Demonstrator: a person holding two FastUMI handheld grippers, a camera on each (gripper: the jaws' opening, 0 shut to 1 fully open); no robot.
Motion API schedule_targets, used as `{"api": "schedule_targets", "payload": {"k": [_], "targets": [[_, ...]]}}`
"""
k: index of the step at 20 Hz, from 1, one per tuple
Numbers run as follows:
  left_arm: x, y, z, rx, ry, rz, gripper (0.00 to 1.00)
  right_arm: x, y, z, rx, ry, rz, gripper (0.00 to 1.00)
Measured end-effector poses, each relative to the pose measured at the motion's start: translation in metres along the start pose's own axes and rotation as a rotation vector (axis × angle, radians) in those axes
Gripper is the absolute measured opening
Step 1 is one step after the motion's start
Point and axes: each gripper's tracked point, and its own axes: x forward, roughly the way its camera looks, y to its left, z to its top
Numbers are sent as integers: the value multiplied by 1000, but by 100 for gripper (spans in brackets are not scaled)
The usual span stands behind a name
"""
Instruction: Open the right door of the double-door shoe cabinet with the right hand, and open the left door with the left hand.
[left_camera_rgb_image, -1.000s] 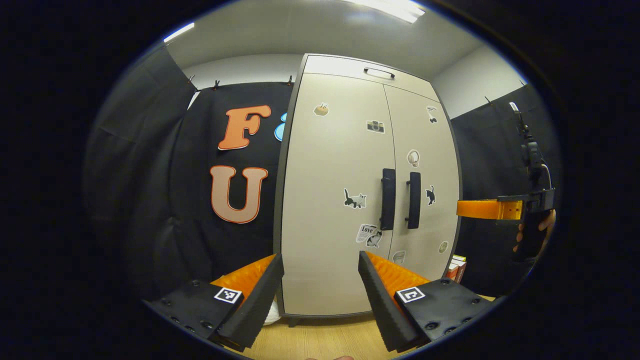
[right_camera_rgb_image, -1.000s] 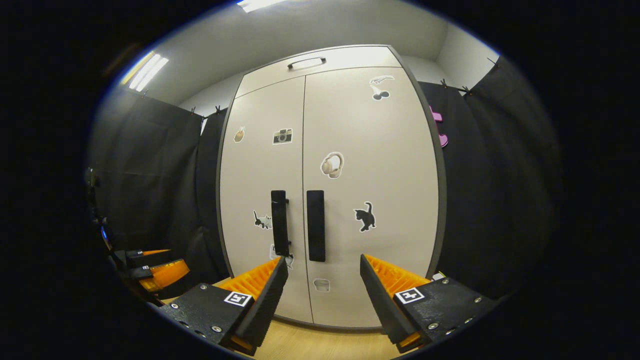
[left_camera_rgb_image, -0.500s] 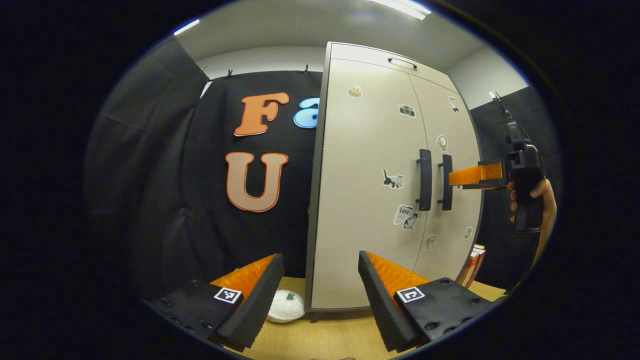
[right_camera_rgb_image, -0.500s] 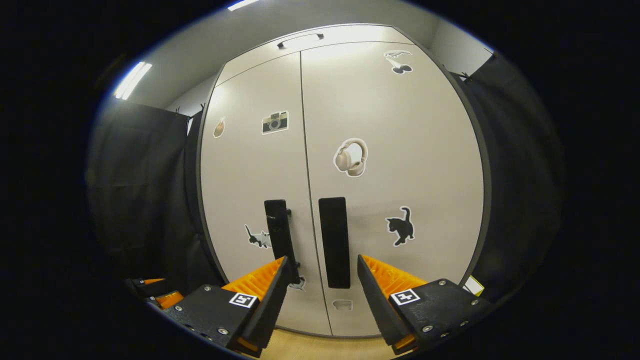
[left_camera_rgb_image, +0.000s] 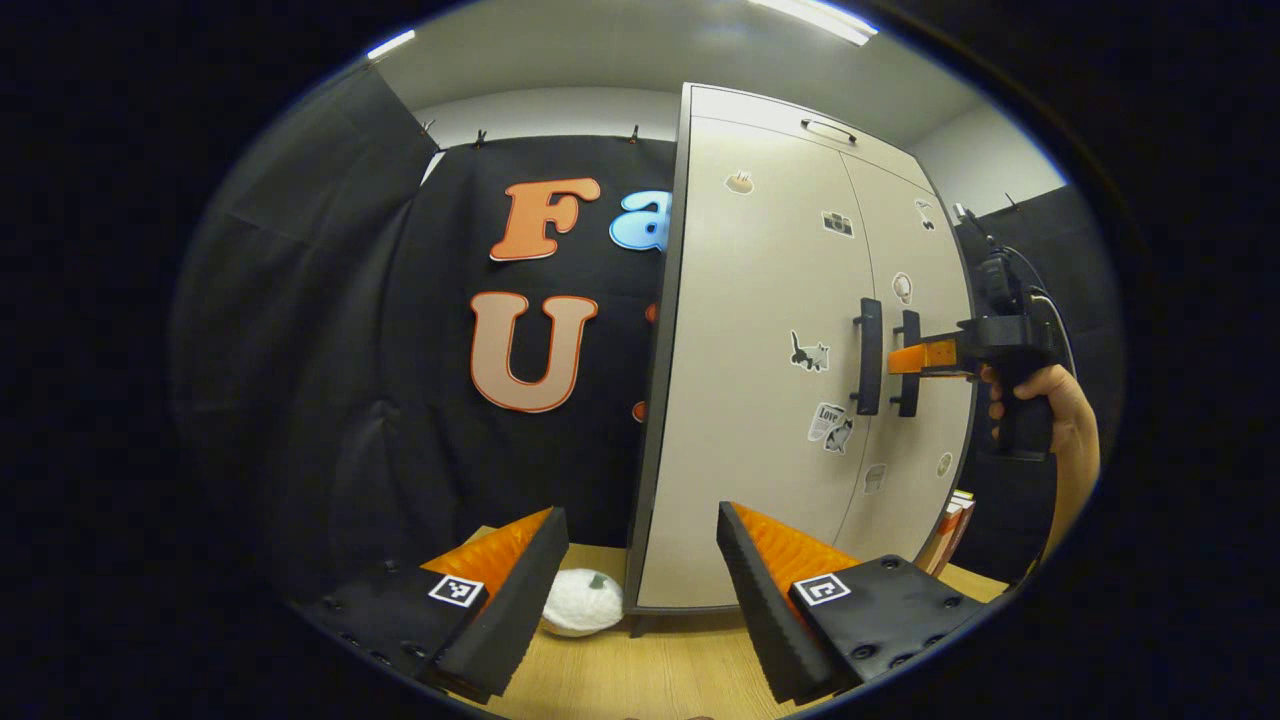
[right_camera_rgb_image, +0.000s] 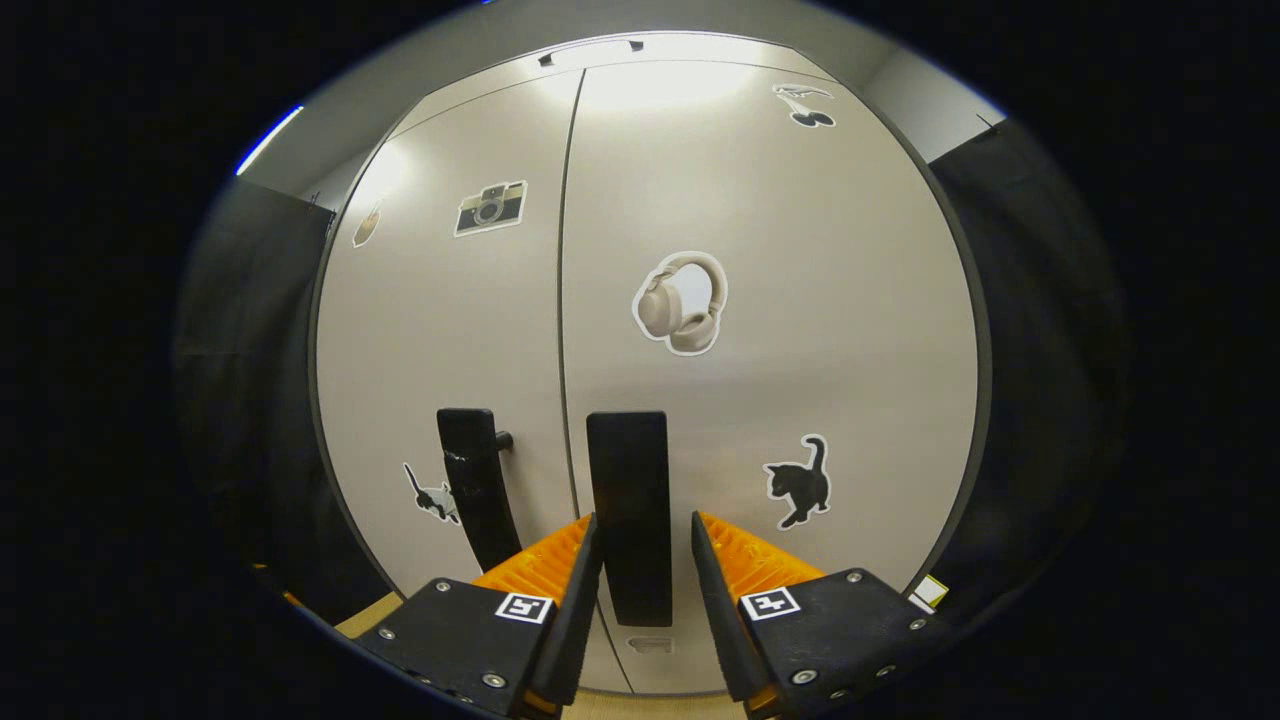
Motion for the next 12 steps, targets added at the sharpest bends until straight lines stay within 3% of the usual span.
{"api": "schedule_targets", "payload": {"k": [12], "targets": [[-36, 23, 14, 25, -36, 96, 96, -1, 4, 4, 3, -13, -9, 18]]}}
